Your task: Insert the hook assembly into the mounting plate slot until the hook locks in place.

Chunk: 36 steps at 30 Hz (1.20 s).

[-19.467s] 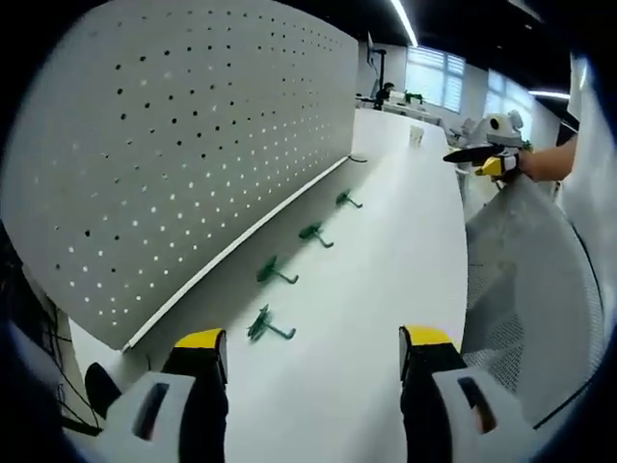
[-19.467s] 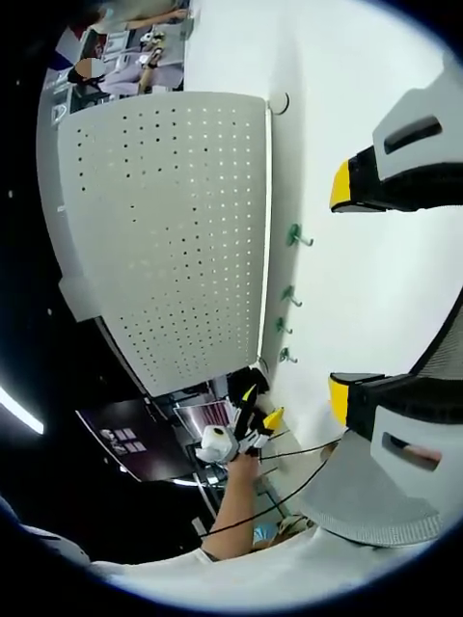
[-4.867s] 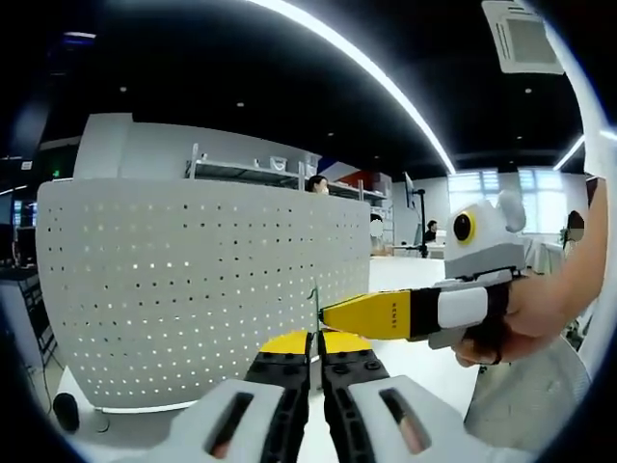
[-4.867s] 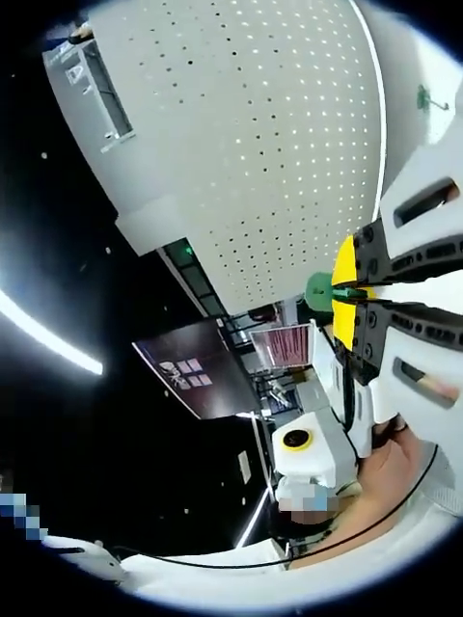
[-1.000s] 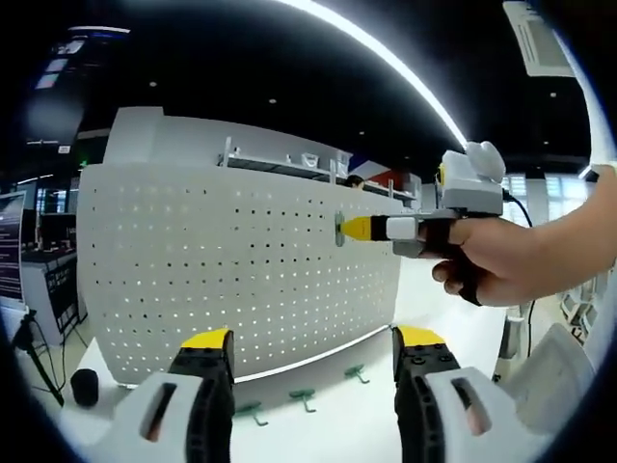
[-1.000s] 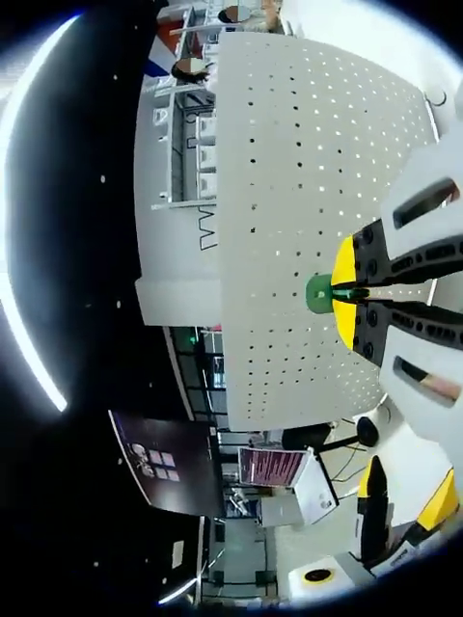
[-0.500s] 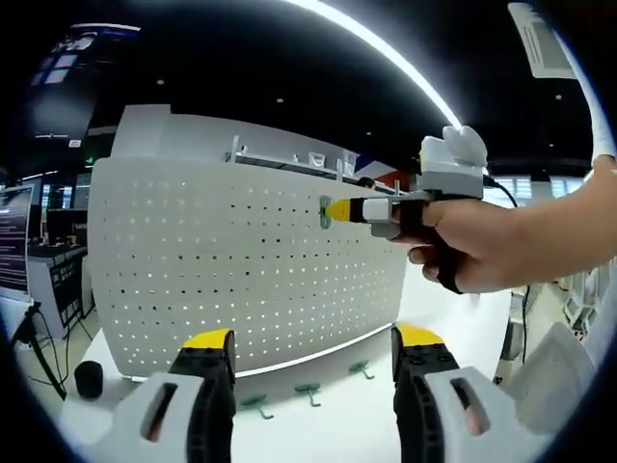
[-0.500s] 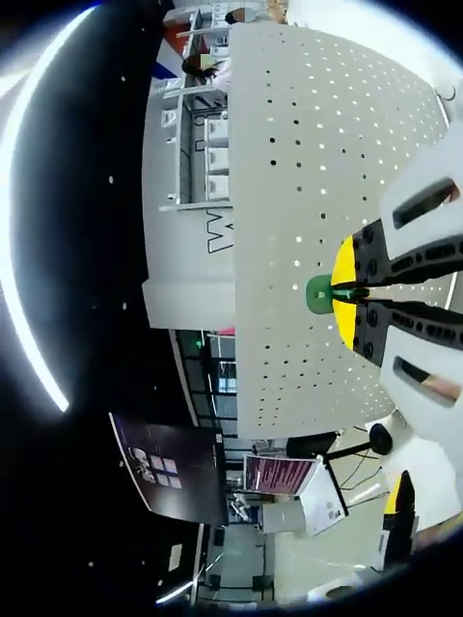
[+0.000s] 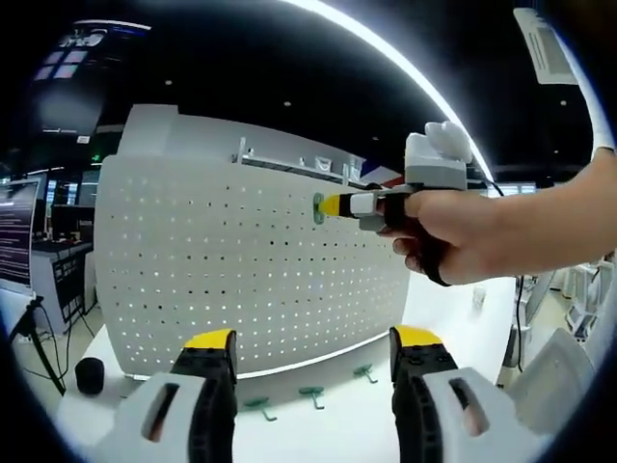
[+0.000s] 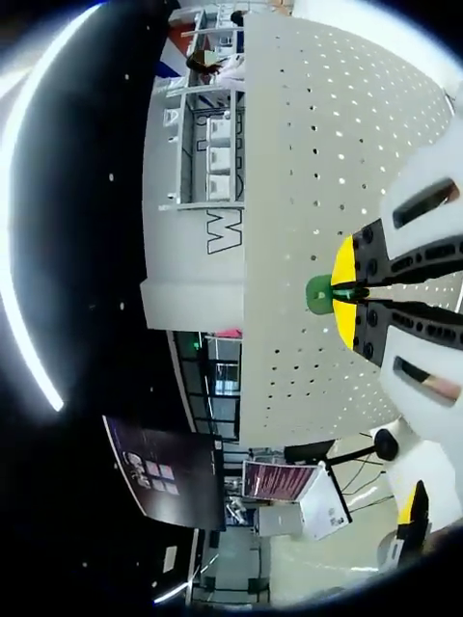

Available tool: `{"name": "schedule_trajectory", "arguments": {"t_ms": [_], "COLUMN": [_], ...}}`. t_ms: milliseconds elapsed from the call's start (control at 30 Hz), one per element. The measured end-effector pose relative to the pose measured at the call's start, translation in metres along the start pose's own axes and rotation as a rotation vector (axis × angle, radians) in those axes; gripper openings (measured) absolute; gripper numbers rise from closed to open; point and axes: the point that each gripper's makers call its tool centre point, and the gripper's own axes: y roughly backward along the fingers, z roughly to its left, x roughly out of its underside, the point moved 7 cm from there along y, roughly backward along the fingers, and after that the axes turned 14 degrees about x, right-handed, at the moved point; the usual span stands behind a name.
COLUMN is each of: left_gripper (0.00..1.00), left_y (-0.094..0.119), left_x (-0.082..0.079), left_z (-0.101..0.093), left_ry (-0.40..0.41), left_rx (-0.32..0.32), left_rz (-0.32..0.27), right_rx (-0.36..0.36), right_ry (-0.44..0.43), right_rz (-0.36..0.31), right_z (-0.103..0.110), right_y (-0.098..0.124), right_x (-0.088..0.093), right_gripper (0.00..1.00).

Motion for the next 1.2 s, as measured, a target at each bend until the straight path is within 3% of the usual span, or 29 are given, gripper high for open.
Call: {"name": "schedule_trajectory", "arguments": {"t_ms": [567,1200], "left_gripper": [0.64,0.64], "left_y": [0.003,0.007], "left_x": [-0.003,-0.006], "left_z": [0.002,0.005], "left_ry": [-0.015,-0.035], "left_rx": [-0.008,-0.020], "left_rz": [0.003,0.029], "right_rx": [0.054,0.074], "right_ry": [-0.047,-0.086], "right_rz": [-0.039,-0.028], "right_z": [0.002,0.009], "right_y": [-0.032,-0.051], "right_x": [-0.012,-0.005], "right_gripper": [0.02,0.02]}}
